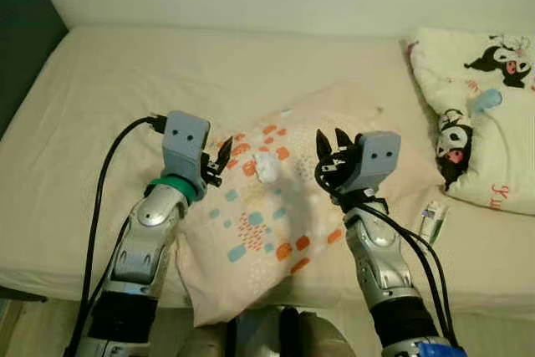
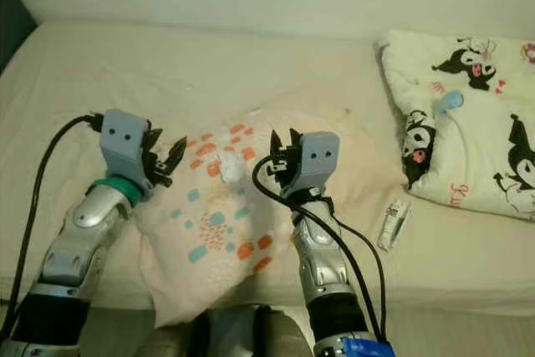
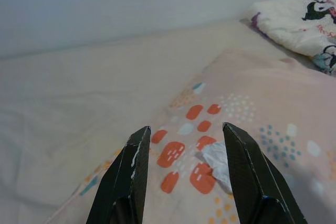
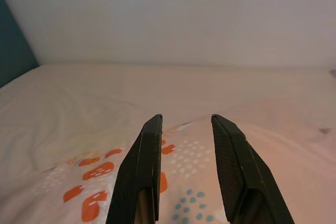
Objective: Clean up the room
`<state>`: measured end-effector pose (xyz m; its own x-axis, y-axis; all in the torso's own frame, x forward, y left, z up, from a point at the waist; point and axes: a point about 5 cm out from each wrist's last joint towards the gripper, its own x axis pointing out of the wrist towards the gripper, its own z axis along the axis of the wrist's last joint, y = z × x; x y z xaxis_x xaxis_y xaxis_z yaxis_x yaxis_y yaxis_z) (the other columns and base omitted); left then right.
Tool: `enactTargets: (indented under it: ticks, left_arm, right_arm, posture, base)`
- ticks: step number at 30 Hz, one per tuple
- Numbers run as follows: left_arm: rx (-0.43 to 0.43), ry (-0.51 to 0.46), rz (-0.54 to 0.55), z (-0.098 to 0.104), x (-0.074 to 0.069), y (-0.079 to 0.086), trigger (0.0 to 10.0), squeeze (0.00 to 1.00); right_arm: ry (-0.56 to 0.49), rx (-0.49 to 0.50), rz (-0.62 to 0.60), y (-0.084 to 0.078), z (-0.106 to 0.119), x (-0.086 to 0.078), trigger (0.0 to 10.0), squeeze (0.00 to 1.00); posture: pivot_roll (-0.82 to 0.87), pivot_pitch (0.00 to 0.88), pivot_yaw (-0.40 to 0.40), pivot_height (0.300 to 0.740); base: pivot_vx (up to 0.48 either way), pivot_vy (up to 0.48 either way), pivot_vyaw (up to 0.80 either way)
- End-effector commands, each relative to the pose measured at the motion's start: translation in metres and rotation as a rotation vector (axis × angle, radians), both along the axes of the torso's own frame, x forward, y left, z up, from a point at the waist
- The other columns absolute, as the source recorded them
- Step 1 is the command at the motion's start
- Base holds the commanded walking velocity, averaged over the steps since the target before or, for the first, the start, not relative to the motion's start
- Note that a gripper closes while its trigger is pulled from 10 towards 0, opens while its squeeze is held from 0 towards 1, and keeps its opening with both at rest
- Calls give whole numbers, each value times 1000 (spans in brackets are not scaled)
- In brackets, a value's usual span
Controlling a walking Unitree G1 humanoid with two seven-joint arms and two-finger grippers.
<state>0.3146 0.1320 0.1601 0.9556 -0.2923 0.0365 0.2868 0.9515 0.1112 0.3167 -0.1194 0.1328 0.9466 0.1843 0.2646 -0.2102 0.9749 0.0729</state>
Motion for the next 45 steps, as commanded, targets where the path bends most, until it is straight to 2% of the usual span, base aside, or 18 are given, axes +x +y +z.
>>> enactTargets:
  ticks: [1,9,17,22,40,45]
  left_arm:
    - [0,38,-15,-9,-4,0,10000,0]
    - [8,52,-30,-12,-7,1,10000,0]
    - [10,60,-28,-15,-8,3,10000,0]
    - [21,80,-20,-22,-10,4,10000,0]
    - [14,74,-25,-20,-8,0,10000,0]
    - [14,72,-28,-19,-8,-2,10000,0]
  right_arm:
    - [43,0,10,1,-10,-4,10000,0]
    - [65,18,22,3,-14,-5,10000,0]
    - [62,-9,10,2,-14,-5,10000,0]
    - [61,-8,-9,0,-12,-2,10000,0]
    - [56,-8,-14,0,-11,-1,10000,0]
    - [56,-10,-18,-1,-9,-1,10000,0]
  posture:
    - [-9,125,36,740]
    - [-10,124,36,740]
    - [-7,125,36,740]
    - [-5,122,36,710]
    - [-7,125,37,625]
    - [-7,126,38,615]
  base:
    - [0,0,0]
    - [0,0,0]
    - [0,0,0]
    - [0,0,0]
    - [0,0,0]
    - [0,0,0]
